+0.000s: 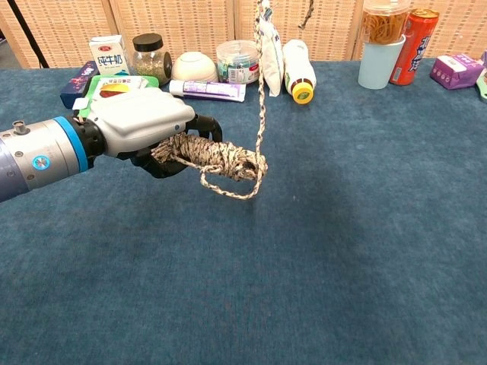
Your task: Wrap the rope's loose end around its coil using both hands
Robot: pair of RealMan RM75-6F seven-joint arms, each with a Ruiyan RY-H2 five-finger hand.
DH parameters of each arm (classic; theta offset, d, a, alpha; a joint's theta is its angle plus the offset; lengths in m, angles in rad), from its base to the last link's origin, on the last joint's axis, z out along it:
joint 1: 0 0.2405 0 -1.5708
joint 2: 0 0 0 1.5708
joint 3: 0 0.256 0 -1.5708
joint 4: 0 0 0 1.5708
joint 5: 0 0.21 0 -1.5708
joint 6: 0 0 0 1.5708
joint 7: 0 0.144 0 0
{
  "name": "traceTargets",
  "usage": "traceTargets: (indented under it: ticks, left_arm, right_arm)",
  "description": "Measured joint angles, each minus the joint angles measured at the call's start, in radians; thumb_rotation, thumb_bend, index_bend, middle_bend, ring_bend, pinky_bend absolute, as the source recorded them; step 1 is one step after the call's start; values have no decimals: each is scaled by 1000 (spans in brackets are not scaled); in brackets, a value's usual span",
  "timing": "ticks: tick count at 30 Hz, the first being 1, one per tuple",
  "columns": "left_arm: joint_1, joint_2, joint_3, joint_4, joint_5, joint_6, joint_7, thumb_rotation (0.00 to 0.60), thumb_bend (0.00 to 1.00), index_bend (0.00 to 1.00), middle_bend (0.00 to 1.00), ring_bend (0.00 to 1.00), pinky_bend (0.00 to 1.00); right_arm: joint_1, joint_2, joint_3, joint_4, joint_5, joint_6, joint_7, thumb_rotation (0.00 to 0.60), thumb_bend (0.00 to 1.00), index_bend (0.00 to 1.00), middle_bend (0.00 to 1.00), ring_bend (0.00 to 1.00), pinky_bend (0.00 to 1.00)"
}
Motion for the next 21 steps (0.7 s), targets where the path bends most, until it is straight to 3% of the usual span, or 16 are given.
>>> traceTargets:
  ticks: [21]
  left_arm:
    - [13,57,49,-52,56,-18,-68,600,627,505,404,501,695]
  right_arm:
    - [75,-1,12,175,142,24,-39,600,579,677,0,0,0]
